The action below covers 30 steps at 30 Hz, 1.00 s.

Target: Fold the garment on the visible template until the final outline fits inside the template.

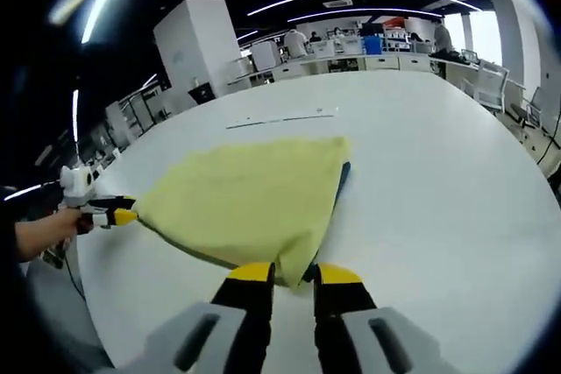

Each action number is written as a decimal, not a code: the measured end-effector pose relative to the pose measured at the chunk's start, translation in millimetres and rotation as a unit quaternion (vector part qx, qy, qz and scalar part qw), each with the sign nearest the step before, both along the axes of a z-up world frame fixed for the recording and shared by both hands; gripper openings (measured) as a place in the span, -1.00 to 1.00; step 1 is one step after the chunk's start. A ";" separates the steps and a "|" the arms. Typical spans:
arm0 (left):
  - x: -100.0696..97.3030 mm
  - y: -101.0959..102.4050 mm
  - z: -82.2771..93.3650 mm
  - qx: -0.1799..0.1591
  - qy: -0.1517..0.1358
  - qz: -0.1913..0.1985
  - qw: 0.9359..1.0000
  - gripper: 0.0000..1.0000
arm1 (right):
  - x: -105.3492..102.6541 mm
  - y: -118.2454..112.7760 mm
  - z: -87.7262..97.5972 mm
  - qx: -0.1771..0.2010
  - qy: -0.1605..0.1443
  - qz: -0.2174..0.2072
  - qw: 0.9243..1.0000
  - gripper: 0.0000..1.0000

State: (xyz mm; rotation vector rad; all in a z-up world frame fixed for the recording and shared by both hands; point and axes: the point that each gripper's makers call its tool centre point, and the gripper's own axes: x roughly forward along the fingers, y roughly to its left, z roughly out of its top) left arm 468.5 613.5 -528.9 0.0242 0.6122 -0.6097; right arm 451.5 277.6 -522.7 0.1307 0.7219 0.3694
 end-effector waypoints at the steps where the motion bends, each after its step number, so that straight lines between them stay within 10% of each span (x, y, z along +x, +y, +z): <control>1: 0.2 -0.3 -0.2 -0.002 0.001 0.000 1.000 -0.35 | -0.1 -0.1 -1.3 0.000 0.000 -0.002 1.000 -0.76; 14: -2.9 -13.1 -2.4 -0.004 0.012 -0.022 1.000 -0.89 | 1.6 -4.7 1.4 -0.014 -0.014 0.004 1.000 -1.00; 30: -9.4 -5.6 -0.1 0.019 0.006 -0.029 0.999 -0.94 | -7.4 -16.3 -4.3 -0.055 -0.006 0.029 0.998 -1.00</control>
